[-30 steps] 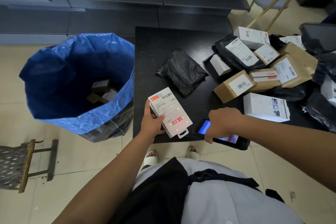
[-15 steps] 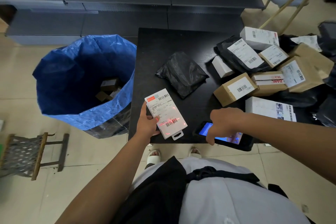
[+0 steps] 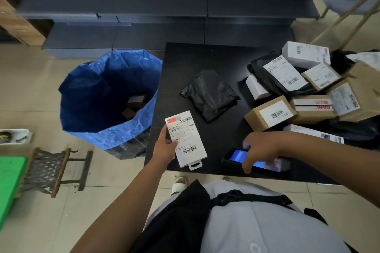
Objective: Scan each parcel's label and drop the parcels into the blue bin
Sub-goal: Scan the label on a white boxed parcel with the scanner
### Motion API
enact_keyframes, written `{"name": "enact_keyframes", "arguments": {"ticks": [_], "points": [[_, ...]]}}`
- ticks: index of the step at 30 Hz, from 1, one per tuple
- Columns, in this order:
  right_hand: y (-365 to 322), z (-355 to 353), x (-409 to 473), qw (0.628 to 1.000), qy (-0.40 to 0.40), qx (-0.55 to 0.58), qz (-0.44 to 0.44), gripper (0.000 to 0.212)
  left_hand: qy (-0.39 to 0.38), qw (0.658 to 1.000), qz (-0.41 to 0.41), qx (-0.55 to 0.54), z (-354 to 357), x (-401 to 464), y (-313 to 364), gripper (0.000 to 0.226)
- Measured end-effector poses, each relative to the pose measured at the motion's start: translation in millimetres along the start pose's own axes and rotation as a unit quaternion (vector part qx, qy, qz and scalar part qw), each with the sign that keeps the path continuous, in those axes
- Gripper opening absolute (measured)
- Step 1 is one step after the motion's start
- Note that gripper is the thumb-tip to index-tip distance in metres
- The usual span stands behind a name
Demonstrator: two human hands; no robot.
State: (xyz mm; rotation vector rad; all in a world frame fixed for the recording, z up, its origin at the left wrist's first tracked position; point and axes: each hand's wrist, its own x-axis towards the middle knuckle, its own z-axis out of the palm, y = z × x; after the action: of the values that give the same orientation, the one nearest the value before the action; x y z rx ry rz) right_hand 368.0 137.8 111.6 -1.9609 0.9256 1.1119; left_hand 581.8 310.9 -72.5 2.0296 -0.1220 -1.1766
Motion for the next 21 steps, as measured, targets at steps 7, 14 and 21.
{"name": "enact_keyframes", "arguments": {"ticks": [7, 14, 21], "points": [[55.9, 27.9, 9.5, 0.963, 0.107, 0.228, -0.096, 0.052, 0.064, 0.991, -0.018, 0.120, 1.0, -22.6, 19.4, 0.093], [89.7, 67.9, 21.8, 0.882, 0.179, 0.420, -0.117, 0.086, 0.122, 0.945, -0.022, 0.303, 72.9, -65.8, 13.8, 0.118], [112.4, 67.1, 35.2, 0.849, 0.197, 0.469, -0.143, 0.085, 0.168, 0.920, -0.053, 0.350, 87.6, -71.9, 16.0, 0.116]]}}
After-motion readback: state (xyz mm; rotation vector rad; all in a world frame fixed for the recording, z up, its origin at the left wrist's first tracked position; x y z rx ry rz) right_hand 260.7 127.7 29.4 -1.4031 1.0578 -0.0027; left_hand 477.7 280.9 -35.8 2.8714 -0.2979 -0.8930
